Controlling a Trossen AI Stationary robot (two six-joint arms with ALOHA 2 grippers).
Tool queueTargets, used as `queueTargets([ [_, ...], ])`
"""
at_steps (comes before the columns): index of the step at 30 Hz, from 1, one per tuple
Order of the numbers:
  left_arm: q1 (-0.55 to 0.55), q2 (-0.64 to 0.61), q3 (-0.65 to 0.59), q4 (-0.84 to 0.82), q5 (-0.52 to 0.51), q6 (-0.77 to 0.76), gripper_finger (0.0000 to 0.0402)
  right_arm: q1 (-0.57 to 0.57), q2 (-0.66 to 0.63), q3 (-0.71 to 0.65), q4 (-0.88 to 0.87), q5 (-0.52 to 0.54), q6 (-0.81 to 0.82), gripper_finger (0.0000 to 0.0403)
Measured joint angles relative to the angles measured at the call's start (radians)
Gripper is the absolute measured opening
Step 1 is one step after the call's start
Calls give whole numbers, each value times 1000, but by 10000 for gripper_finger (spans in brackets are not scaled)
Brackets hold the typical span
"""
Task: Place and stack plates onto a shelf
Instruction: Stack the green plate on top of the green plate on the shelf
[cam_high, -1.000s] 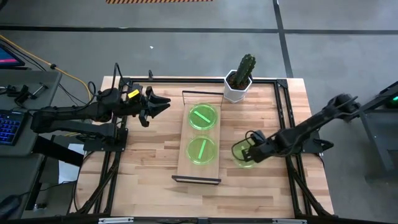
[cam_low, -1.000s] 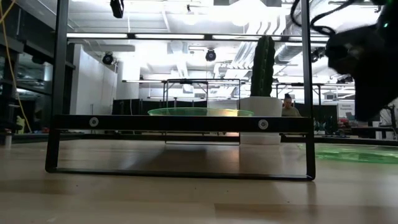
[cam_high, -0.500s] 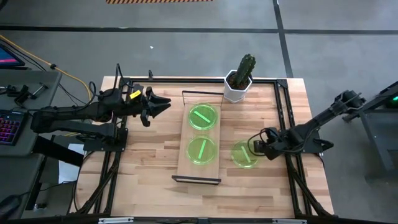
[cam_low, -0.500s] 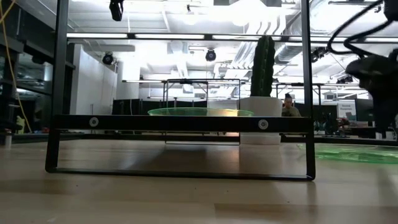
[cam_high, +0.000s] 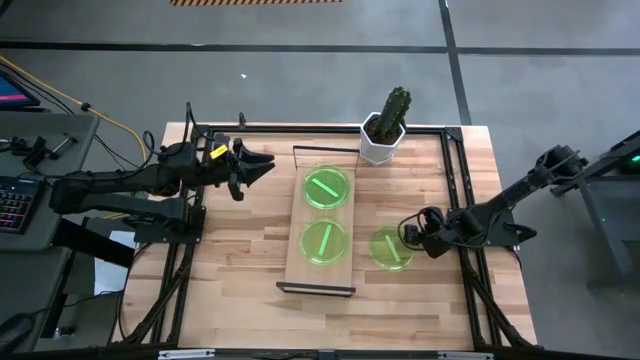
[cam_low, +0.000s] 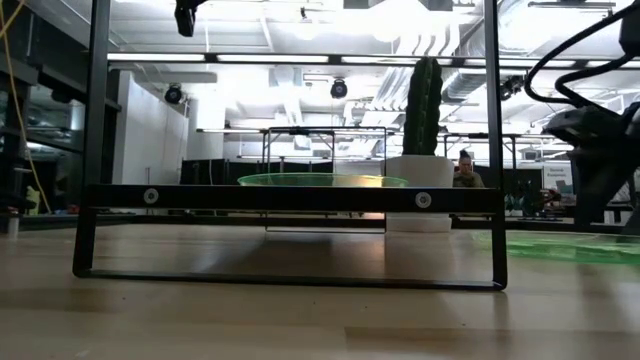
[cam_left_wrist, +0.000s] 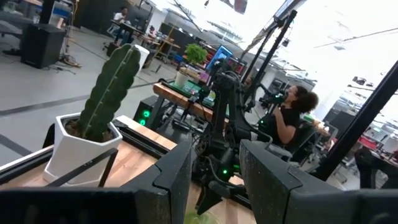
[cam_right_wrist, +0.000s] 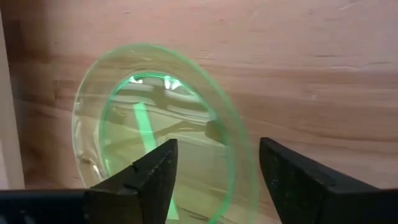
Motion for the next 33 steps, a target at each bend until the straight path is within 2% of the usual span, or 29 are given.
queueTargets([
  [4, 0, 0, 0, -5, 0, 0, 127, 0, 10, 0, 2, -7, 0, 199],
  [8, 0, 0, 0, -7, -25, 0, 127, 0, 21, 0, -12, -14, 10, 155],
  [15, 0, 0, 0, -5, -74, 2, 127, 0, 33, 2, -42, -29, 50, 17],
  [20, 0, 0, 0, 15, -172, 2, 127, 1, -26, 48, -139, -73, 7, 4],
  [23, 0, -1, 0, 39, -206, 3, 127, 0, -88, 97, -215, -48, -30, 2],
  [29, 0, 0, 0, 52, -207, 53, 127, 0, -216, 227, -392, -19, -167, 0],
  [33, 0, 0, 0, 51, -207, 53, 127, -2, -257, 305, -436, -12, -265, 0],
])
